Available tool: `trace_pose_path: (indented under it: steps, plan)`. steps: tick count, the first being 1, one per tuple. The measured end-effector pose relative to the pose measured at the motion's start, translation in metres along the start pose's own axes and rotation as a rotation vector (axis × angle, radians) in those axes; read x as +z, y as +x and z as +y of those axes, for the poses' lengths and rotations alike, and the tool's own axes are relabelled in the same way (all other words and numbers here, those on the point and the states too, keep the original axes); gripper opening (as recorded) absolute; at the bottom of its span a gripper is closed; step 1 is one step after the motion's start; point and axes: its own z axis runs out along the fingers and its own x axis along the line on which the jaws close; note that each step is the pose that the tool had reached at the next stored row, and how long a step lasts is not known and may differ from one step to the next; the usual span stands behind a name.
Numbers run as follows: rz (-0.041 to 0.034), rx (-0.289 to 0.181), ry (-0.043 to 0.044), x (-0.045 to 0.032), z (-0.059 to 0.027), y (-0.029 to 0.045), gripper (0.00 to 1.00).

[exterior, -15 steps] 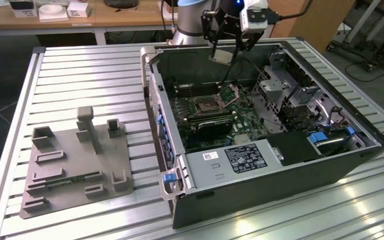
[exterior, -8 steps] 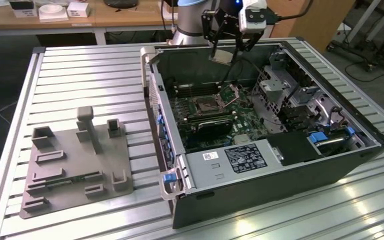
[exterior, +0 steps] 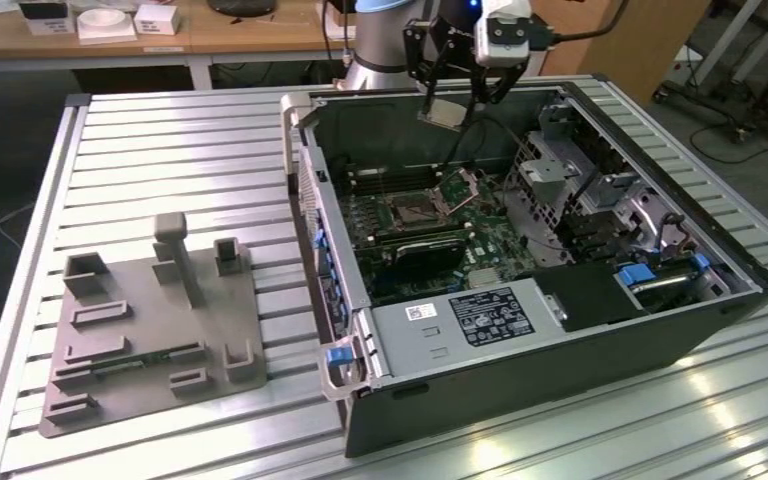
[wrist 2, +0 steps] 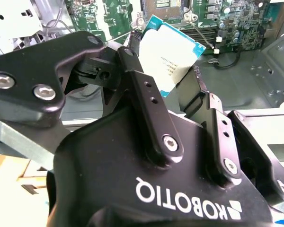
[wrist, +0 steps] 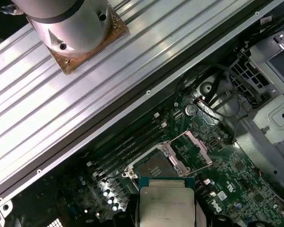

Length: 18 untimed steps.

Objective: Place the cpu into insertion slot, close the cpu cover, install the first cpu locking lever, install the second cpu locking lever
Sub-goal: 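Place the cpu into insertion slot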

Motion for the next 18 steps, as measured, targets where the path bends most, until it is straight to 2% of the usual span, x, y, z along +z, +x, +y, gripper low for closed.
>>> trace_pose_path:
  steps: [7,18]
  plan:
    - [-0.0049,0.055,-0.0011,0.0002,0.0000,0.0000,0.54]
    - [-0.0187,0.209,-0.0040,0.0009,-0.0001,0.0000,0.54]
